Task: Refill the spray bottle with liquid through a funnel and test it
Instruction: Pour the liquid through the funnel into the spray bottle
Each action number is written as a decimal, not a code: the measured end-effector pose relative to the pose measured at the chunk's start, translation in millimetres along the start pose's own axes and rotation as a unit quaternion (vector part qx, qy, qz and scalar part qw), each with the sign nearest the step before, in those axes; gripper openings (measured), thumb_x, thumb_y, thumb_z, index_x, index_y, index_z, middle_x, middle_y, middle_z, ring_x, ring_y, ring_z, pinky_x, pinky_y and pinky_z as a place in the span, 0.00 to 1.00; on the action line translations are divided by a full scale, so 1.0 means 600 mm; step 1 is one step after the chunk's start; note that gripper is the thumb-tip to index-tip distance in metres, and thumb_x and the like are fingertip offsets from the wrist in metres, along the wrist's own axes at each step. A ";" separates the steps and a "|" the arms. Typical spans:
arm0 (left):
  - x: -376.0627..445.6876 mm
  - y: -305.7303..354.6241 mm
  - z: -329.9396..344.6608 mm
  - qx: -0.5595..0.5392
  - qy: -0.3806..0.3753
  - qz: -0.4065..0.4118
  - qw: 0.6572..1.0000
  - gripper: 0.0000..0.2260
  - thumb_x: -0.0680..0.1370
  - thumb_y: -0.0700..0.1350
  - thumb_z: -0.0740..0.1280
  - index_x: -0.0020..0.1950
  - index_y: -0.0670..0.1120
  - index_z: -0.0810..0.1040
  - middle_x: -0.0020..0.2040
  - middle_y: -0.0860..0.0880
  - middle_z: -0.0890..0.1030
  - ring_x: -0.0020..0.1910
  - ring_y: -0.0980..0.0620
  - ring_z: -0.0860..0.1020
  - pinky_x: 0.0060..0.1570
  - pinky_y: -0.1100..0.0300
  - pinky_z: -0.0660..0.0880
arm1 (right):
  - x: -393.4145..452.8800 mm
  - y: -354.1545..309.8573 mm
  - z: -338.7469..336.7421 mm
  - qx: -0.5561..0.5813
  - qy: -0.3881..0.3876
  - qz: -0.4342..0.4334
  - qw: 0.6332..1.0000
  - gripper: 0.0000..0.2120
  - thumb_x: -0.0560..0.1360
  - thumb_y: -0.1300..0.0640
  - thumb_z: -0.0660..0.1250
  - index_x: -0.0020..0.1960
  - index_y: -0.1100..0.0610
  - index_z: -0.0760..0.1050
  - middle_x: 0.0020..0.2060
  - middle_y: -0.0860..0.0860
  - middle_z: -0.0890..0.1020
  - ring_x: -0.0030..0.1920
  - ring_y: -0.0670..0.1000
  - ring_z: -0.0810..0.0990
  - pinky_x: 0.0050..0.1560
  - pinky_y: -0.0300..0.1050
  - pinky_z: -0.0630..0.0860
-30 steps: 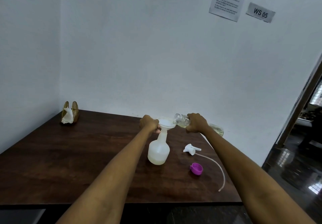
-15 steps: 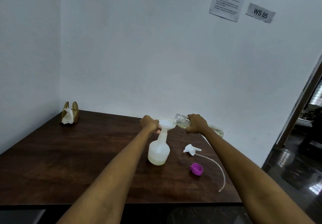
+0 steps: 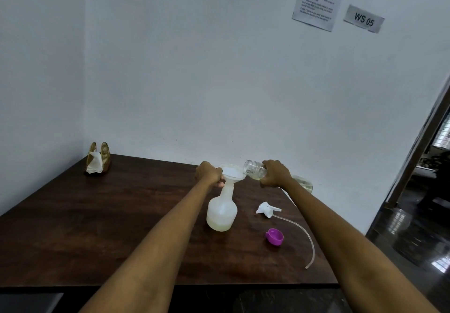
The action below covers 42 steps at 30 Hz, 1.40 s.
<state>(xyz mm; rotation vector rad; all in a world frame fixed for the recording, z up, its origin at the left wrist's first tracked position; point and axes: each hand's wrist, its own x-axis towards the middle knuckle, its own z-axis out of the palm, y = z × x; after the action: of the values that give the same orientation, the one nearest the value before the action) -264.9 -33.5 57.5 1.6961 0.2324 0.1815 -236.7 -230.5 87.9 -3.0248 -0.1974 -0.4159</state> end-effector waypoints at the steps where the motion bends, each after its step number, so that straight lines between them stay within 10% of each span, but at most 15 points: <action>1: 0.000 0.000 0.000 0.002 0.001 0.000 1.000 0.07 0.76 0.35 0.63 0.47 0.33 0.79 0.29 0.45 0.77 0.12 0.56 0.72 0.19 0.67 0.73 | 0.000 0.000 0.000 -0.001 0.000 0.000 1.000 0.14 0.63 0.61 0.71 0.43 0.56 0.67 0.39 0.51 0.74 0.41 0.54 0.71 0.39 0.40 0.65; 13: 0.002 -0.002 -0.001 0.005 0.008 -0.002 1.000 0.10 0.76 0.35 0.63 0.35 0.37 0.76 0.29 0.47 0.78 0.13 0.56 0.73 0.26 0.64 0.77 | 0.003 0.001 0.000 -0.003 0.003 -0.006 1.000 0.12 0.64 0.60 0.70 0.42 0.57 0.68 0.40 0.51 0.74 0.42 0.54 0.72 0.40 0.41 0.66; 42: -0.003 0.002 -0.003 0.010 -0.004 0.001 1.000 0.09 0.76 0.35 0.62 0.50 0.31 0.78 0.28 0.45 0.77 0.12 0.56 0.72 0.15 0.69 0.70 | -0.001 -0.001 -0.005 -0.011 -0.001 -0.007 1.000 0.15 0.63 0.60 0.71 0.43 0.55 0.66 0.41 0.50 0.73 0.42 0.53 0.70 0.41 0.41 0.65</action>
<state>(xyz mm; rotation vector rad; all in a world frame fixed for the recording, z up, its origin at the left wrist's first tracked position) -267.2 -32.4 58.7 1.7171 0.2273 0.1744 -237.9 -230.0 90.8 -3.0478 -0.2170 -0.4206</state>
